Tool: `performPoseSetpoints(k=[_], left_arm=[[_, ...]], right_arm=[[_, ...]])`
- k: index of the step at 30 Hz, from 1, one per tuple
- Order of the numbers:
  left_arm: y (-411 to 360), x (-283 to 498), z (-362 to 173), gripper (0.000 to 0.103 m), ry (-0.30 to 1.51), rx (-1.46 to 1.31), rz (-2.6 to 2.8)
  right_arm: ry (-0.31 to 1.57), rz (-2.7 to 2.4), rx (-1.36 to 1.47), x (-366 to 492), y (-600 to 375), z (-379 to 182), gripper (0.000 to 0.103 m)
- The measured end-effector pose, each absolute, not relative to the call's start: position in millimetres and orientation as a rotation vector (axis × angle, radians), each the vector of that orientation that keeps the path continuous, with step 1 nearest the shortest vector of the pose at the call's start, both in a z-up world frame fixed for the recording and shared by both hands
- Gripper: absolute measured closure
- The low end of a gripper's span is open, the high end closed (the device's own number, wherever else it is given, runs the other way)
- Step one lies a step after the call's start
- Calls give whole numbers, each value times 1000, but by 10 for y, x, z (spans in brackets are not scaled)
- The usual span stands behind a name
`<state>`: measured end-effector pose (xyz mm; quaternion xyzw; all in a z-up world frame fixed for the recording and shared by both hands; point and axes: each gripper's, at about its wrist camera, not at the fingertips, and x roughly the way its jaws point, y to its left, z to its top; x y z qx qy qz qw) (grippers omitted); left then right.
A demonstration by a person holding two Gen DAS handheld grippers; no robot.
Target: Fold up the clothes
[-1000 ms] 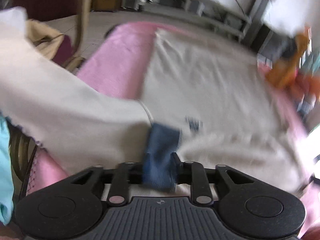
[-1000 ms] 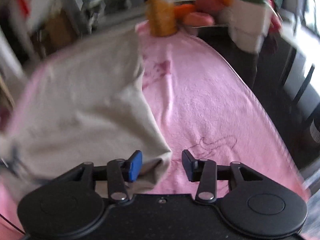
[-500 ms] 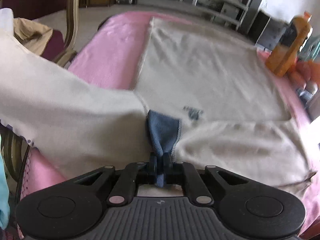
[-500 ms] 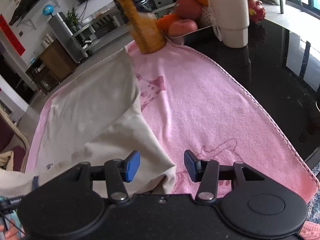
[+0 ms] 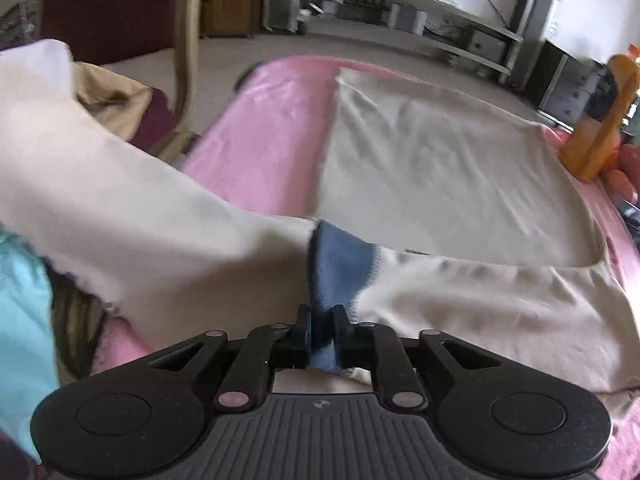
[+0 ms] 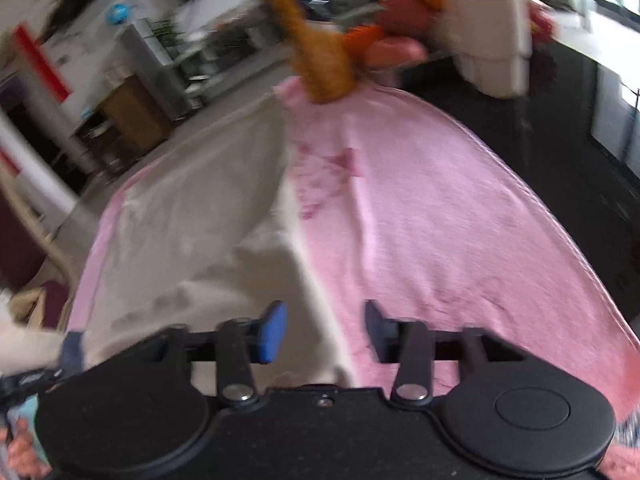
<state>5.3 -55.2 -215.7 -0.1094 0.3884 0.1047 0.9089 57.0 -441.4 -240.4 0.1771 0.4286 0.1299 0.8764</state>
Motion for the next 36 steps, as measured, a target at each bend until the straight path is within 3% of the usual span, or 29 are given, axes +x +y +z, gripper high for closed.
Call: performPoseSetpoints(k=[3, 6, 8, 9, 16, 27, 31, 36], left_arm=[[-627, 29, -2150, 95, 777, -189, 209], [-779, 73, -2231, 93, 803, -112, 161], [-879, 158, -2343, 93, 858, -39, 145], [-883, 199, -2425, 93, 903, -15, 165], [-744, 269, -2509, 87, 955, -75, 198], [-811, 224, -2485, 86, 952, -35, 192], [-782, 237, -2479, 86, 956, -50, 190], [-742, 197, -2451, 87, 952, -84, 182]], right_arm=[[913, 365, 295, 552, -4224, -2411, 91], [919, 342, 288, 529, -4217, -2401, 86], [905, 313, 302, 473, -4278, -2364, 49], [890, 284, 262, 422, -4284, -2348, 48], [969, 226, -40, 315, -4068, -2560, 51], [867, 90, -317, 336, -3811, -2645, 52], [898, 23, -42, 314, -4281, -2467, 45], [906, -41, 334, 285, -4764, -2416, 46]])
